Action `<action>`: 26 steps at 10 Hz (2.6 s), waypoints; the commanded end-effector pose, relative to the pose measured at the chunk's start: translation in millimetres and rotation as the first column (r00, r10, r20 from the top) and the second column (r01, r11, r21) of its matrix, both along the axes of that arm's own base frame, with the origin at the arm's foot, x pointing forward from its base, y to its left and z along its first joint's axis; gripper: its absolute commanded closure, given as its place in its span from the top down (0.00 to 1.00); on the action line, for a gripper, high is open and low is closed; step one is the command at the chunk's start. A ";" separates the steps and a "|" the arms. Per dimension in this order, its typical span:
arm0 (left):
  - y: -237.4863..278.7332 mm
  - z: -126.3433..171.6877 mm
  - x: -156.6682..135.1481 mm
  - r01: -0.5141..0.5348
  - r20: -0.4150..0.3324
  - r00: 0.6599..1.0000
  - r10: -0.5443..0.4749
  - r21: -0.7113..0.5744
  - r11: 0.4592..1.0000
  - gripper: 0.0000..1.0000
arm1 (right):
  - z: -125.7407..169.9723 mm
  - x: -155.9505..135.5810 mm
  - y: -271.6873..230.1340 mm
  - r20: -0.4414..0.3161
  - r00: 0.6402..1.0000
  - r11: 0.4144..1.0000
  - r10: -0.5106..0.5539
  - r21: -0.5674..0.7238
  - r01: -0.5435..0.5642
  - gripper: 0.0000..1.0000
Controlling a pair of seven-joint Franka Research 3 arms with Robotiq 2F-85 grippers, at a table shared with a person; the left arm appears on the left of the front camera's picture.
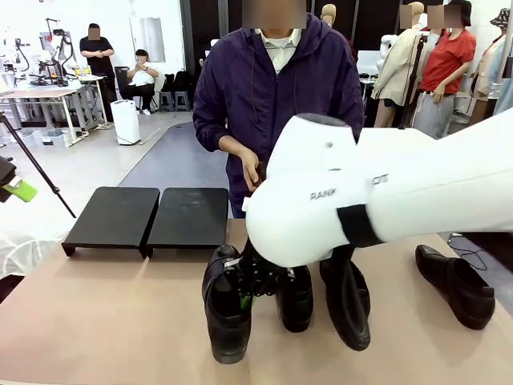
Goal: Organize the shoes by placing them on the stand.
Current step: Pick up one Shoe and place it in the middle of the table.
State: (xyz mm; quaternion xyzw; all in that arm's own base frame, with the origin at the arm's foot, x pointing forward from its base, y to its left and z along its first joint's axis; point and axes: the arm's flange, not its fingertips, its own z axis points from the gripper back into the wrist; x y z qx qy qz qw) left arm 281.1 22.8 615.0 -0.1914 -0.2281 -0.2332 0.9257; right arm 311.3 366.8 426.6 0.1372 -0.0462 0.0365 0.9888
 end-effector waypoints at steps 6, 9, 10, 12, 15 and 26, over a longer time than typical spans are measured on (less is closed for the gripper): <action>2.0 0.9 -0.2 0.013 0.002 1.000 -0.013 0.000 1.000 1.00 | -47.7 43.5 41.7 -0.103 0.983 0.987 -0.153 -0.067 0.147 0.00; 2.0 0.9 -0.2 0.013 0.002 1.000 -0.013 0.000 1.000 1.00 | -54.5 45.6 45.4 -0.110 0.982 0.986 -0.151 -0.092 0.141 0.12; 2.0 0.9 -0.2 0.013 0.002 1.000 -0.013 0.000 1.000 1.00 | -54.1 45.8 45.4 -0.119 0.982 0.986 -0.146 -0.093 0.135 0.69; 2.0 0.9 -0.2 0.013 0.002 1.000 -0.013 0.000 1.000 1.00 | -54.0 45.5 44.7 -0.122 0.982 0.987 -0.142 -0.096 0.131 1.00; 2.0 0.9 -0.2 0.013 0.002 1.000 -0.013 0.000 1.000 1.00 | -37.0 42.0 37.6 -0.111 0.987 0.991 -0.117 -0.084 0.108 1.00; 2.0 0.9 -0.2 0.013 0.002 1.000 -0.013 0.000 1.000 1.00 | 163.0 -56.6 -374.4 -0.113 0.991 0.933 0.067 0.359 -0.022 1.00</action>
